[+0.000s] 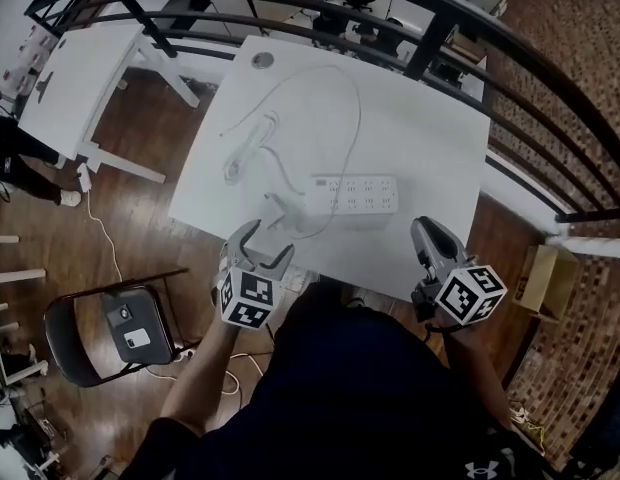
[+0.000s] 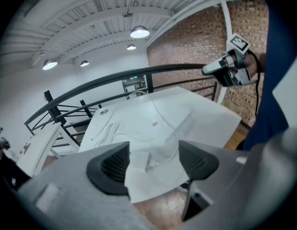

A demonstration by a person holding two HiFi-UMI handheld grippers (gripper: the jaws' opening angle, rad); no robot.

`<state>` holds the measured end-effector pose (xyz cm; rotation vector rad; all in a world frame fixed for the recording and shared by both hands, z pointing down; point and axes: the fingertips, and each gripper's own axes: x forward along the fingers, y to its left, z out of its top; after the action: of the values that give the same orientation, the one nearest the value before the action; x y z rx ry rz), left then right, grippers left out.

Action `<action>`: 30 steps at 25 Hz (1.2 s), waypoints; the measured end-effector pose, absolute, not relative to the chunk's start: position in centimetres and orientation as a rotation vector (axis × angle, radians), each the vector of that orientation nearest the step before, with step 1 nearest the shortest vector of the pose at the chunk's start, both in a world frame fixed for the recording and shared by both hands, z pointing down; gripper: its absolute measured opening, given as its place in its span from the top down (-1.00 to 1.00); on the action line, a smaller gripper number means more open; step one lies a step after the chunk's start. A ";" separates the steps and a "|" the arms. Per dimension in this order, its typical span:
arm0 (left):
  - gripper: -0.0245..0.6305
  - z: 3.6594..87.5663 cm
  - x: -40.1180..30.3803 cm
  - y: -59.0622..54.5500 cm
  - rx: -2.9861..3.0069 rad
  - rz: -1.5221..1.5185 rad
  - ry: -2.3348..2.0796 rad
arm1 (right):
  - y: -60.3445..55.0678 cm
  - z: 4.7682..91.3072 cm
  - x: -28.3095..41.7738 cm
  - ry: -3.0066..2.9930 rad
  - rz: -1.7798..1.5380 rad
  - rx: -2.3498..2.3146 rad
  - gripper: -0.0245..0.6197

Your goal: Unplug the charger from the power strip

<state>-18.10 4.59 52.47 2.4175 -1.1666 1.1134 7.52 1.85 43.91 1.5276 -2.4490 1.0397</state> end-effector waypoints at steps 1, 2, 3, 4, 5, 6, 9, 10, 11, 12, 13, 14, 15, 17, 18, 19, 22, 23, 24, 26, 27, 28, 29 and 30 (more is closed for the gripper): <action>-0.05 51.2 -17.3 4.7 2.437 1.051 -1.184 | 2.1 43.1 7.4 -2.476 1.026 1.529 0.76; 0.00 49.9 -16.4 4.8 2.458 0.991 -1.196 | 2.4 42.3 7.3 -2.503 1.004 1.531 0.79; 0.05 48.7 -15.5 5.1 2.481 0.934 -1.202 | 2.9 41.6 7.1 -2.527 0.977 1.533 0.82; 0.08 47.5 -14.4 5.5 2.504 0.878 -1.202 | 3.5 40.9 7.0 -2.546 0.951 1.536 0.84; 0.12 46.4 -13.3 6.1 2.523 0.820 -1.195 | 4.4 40.4 7.0 -2.559 0.932 1.539 0.85; 0.15 45.4 -12.2 7.0 2.534 0.757 -1.182 | 5.4 39.9 7.1 -2.567 0.917 1.544 0.86; 0.28 42.6 -9.1 9.7 2.528 0.551 -1.142 | 8.7 39.2 8.2 -2.579 0.858 1.574 0.87; 0.32 41.8 -8.3 10.6 2.523 0.497 -1.134 | 9.8 39.1 8.6 -2.579 0.835 1.586 0.87; 0.35 41.1 -7.5 11.6 2.520 0.461 -1.129 | 10.8 38.9 9.1 -2.579 0.817 1.597 0.87; 0.38 40.7 -6.9 12.6 2.522 0.444 -1.127 | 11.9 38.8 9.4 -2.581 0.802 1.604 0.87; 0.40 40.4 -6.3 13.7 2.528 0.443 -1.126 | 12.9 38.7 9.7 -2.587 0.787 1.606 0.87; 0.40 40.2 -5.8 14.9 2.534 0.450 -1.124 | 14.0 38.7 9.9 -2.594 0.771 1.602 0.87; 0.40 40.2 -5.4 16.1 2.536 0.456 -1.124 | 15.1 38.7 10.0 -2.602 0.758 1.595 0.87; 0.40 40.4 -5.0 18.3 2.527 0.462 -1.126 | 17.0 39.1 9.7 -2.617 0.753 1.570 0.87; 0.40 40.5 -5.0 19.2 2.521 0.470 -1.131 | 17.7 39.4 9.4 -2.623 0.760 1.555 0.87; 0.40 40.8 -5.1 19.9 2.517 0.482 -1.136 | 18.3 39.8 9.1 -2.628 0.770 1.540 0.87; 0.40 41.2 -5.3 21.3 2.521 0.501 -1.131 | 19.2 40.6 7.9 -2.635 0.790 1.522 0.88; 0.40 41.1 -5.2 21.6 2.528 0.495 -1.124 | 19.5 40.6 7.5 -2.637 0.783 1.525 0.88; 0.40 40.9 -5.2 21.7 2.538 0.485 -1.118 | 19.7 40.3 7.1 -2.639 0.770 1.530 0.88; 0.40 40.3 -5.2 21.6 2.565 0.460 -1.110 | 20.1 39.6 6.4 -2.645 0.734 1.542 0.88; 0.40 40.0 -5.2 21.4 2.581 0.448 -1.103 | 20.1 39.2 6.1 -2.646 0.713 1.548 0.88; 0.40 39.8 -5.2 21.2 2.596 0.438 -1.094 | 20.1 38.9 5.9 -2.643 0.693 1.555 0.88; 0.40 39.7 -5.3 21.0 2.609 0.433 -1.082 | 20.1 38.7 5.7 -2.635 0.676 1.565 0.88; 0.40 39.7 -5.5 20.8 2.619 0.430 -1.069 | 20.0 38.5 5.6 -2.624 0.665 1.580 0.88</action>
<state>-5.49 20.84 39.67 2.6193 -1.0693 0.4300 5.64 19.97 38.55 1.5805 -2.6243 0.6654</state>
